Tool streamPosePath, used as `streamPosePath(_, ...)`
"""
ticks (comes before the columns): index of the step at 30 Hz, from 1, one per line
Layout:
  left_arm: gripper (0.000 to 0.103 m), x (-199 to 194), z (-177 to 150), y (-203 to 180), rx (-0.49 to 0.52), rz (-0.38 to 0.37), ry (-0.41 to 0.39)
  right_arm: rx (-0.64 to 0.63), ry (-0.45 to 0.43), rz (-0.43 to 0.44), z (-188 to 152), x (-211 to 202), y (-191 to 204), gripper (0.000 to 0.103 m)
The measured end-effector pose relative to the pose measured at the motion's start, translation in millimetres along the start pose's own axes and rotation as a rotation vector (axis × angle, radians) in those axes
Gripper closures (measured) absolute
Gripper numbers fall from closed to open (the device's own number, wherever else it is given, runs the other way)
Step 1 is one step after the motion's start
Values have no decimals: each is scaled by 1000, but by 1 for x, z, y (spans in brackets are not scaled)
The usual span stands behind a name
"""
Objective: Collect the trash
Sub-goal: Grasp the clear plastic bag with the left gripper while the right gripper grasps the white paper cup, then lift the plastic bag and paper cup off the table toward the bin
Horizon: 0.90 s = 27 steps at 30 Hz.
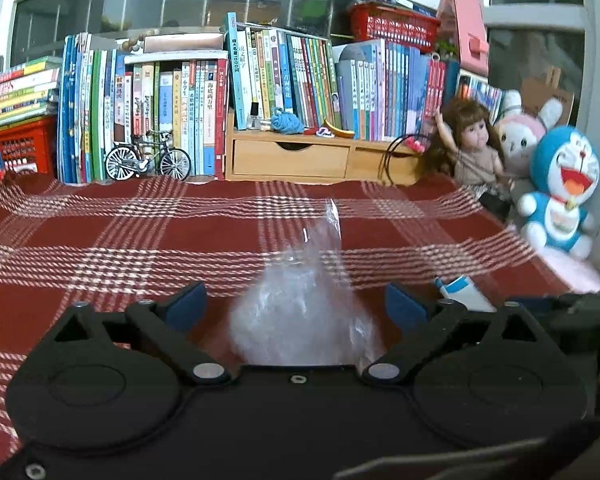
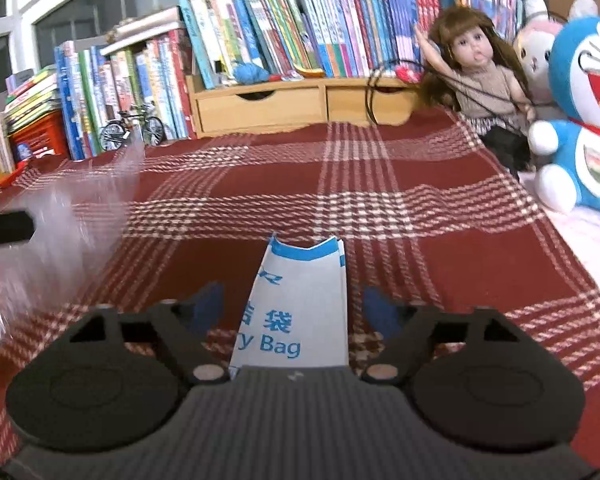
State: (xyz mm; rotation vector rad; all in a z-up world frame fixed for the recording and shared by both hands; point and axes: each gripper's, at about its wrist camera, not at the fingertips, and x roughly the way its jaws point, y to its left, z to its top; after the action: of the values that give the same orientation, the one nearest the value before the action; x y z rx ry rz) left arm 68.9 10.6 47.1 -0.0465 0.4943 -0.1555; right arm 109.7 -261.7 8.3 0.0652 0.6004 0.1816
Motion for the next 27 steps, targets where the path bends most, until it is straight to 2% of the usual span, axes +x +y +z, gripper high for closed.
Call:
streamPosePath(3,1,-1,-4,-6,62,20,-8,-1,24,-37,2,10,2,4)
streamPosePath(7,0,0,-11,-17,190,6,-26,-30,77,-36,2,22,6,4)
streamPosePath(9,0,11,-14,-23,234,40,-8,-52,86,-44,1,28,10,4)
streamPosePath(11,0,26,-16,-24,236,79,46,-69,84,-42,0,29,13,9)
streamPosePath(14,4,42,-21,-22,183,78,124,-79,67,-19,-3,24,15,23)
streamPosePath(15,13,41,-23,-21,158,88,104,-88,59,-12,-4,21,15,31)
streamPosePath(16,16,39,-23,-20,150,89,93,-96,52,-14,-5,18,16,40)
streamPosePath(17,20,36,-23,-21,147,87,90,-105,43,-15,-5,15,17,41)
streamPosePath(19,32,28,-22,-22,144,79,75,-107,20,1,-6,7,16,51)
streamPosePath(22,33,13,-20,-25,170,69,31,-118,-20,-4,-6,-5,16,66)
streamPosePath(27,33,-13,-13,-32,173,40,-9,-107,-44,26,-4,-22,18,69)
